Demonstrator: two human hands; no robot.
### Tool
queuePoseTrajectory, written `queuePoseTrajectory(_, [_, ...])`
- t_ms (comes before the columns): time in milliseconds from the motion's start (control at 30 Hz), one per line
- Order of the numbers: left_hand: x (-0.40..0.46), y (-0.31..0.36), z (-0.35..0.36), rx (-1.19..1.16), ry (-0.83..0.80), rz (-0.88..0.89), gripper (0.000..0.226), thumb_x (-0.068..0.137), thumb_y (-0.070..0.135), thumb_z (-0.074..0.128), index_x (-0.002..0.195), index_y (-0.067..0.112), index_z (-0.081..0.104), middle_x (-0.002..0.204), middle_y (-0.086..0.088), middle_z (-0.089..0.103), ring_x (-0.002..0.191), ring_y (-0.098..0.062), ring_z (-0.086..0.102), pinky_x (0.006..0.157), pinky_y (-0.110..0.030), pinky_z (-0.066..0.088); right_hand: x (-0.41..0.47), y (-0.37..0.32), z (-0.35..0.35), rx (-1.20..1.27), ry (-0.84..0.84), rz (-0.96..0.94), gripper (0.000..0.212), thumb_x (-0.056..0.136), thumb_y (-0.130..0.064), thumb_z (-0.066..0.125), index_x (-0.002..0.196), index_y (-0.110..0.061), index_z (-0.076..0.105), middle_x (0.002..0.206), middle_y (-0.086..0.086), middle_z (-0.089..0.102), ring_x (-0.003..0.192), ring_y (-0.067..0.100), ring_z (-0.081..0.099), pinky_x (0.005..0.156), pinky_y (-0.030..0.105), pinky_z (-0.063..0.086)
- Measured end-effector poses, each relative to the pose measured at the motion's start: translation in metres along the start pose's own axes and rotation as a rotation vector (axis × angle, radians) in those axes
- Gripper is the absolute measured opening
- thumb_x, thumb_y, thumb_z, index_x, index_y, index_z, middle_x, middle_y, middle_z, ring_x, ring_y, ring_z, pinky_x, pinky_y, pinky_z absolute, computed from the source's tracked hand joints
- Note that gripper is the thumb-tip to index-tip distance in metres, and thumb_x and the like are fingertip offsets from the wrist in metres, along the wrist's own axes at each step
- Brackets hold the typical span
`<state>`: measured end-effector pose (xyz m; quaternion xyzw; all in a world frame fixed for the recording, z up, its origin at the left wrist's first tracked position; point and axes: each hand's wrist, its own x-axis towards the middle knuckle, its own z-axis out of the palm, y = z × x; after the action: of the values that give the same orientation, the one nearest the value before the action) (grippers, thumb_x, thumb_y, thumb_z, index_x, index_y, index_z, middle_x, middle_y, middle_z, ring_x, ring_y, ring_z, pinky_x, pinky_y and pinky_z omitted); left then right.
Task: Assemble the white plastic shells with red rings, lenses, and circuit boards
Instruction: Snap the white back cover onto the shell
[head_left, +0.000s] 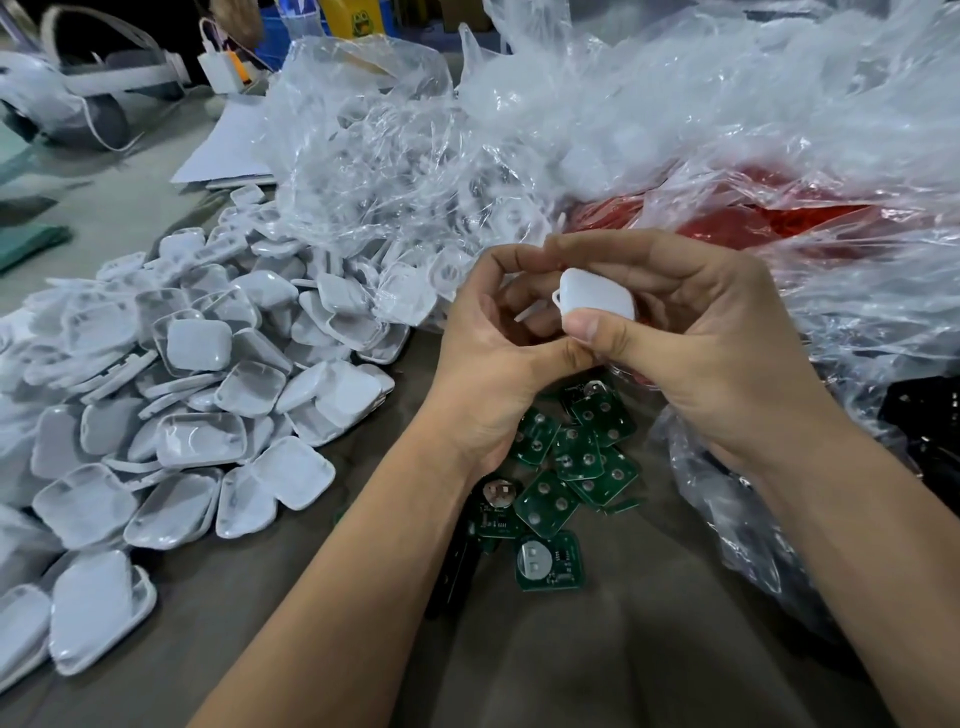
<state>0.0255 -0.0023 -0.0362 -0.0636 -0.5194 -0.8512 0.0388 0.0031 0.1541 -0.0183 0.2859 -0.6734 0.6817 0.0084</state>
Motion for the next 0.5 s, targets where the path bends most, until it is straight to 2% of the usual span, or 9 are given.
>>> queuePoseTrajectory(167, [-0.0017, 0.0040, 0.0010, -0.060, -0.004, -0.034, 0.056, 0.069, -0.013, 0.079, 0.116, 0.006, 0.053, 0.098, -0.011, 0.071, 0.090, -0.025, 0.072, 0.081, -0.036, 0.062, 0.0006, -0.0033, -0.0016, 0.070, 0.043, 0.010, 0.039, 0.089, -0.013, 0.080, 0.126, -0.011, 0.070, 0.117, 0.004, 0.078, 0.107, 0.025, 0.076, 0.087, 0.032, 0.061])
queuePoseTrajectory(267, [-0.0019, 0.0060, 0.0021, -0.076, 0.006, -0.034, 0.054, 0.067, -0.011, 0.079, 0.113, 0.006, 0.056, 0.103, -0.015, 0.072, 0.095, -0.027, 0.071, 0.089, -0.037, 0.061, 0.0011, -0.0034, -0.0038, 0.002, 0.110, 0.022, 0.033, 0.090, -0.016, 0.078, 0.122, -0.010, 0.073, 0.115, 0.002, 0.078, 0.107, 0.021, 0.075, 0.088, 0.032, 0.061])
queuePoseTrajectory(400, [-0.0016, 0.0059, 0.0030, -0.057, 0.030, -0.032, 0.054, 0.065, -0.007, 0.076, 0.114, 0.003, 0.057, 0.123, -0.037, 0.063, 0.108, -0.038, 0.065, 0.095, -0.041, 0.058, 0.0000, -0.0007, -0.0032, -0.060, 0.159, 0.051, 0.027, 0.088, -0.019, 0.080, 0.113, -0.010, 0.077, 0.104, 0.003, 0.080, 0.098, 0.021, 0.078, 0.086, 0.034, 0.063])
queuePoseTrajectory(500, [-0.0022, 0.0056, 0.0003, -0.005, 0.023, -0.024, 0.050, 0.064, -0.006, 0.080, 0.108, 0.008, 0.060, 0.112, -0.025, 0.069, 0.102, -0.034, 0.067, 0.093, -0.047, 0.057, 0.0003, -0.0020, -0.0027, -0.016, 0.154, 0.063, 0.027, 0.085, -0.021, 0.081, 0.110, -0.010, 0.078, 0.102, 0.005, 0.081, 0.095, 0.023, 0.078, 0.081, 0.030, 0.062])
